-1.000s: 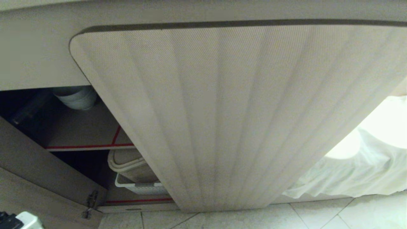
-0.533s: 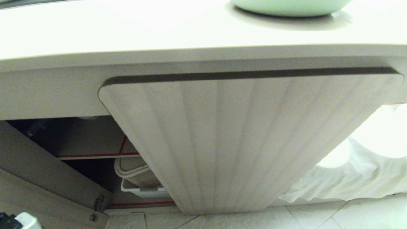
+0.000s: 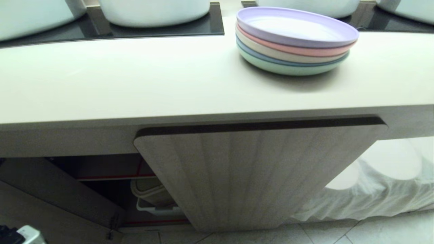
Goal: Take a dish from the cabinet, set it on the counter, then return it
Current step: Place it on the table
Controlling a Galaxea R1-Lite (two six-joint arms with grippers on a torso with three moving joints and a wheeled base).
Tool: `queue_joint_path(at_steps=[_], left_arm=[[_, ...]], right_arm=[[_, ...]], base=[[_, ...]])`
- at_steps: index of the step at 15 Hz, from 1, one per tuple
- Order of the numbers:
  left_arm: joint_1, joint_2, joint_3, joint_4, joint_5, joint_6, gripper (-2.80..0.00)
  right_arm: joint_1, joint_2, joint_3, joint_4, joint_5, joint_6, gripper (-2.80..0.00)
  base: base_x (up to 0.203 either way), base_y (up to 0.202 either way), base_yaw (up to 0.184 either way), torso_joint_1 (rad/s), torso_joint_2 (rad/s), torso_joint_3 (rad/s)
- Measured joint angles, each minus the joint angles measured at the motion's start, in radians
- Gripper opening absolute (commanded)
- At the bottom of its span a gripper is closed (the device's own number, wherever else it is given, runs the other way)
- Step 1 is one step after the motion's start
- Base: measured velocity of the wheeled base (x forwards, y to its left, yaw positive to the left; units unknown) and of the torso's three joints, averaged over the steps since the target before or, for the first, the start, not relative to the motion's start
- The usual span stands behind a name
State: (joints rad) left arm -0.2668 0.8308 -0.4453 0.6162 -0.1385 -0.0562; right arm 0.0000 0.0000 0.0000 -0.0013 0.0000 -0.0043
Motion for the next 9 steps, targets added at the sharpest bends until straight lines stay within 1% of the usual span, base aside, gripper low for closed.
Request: queue_joint_path(at_steps=[9], left_arm=[[0.001,0.003,0.004,-0.001,-0.005,0.000,-2.80]], right_arm=[[0.000,0.000,0.000,0.000,0.000,0.000,-2.80]], base=[[0.000,0.000,0.000,0.224,-0.50,-0.283]])
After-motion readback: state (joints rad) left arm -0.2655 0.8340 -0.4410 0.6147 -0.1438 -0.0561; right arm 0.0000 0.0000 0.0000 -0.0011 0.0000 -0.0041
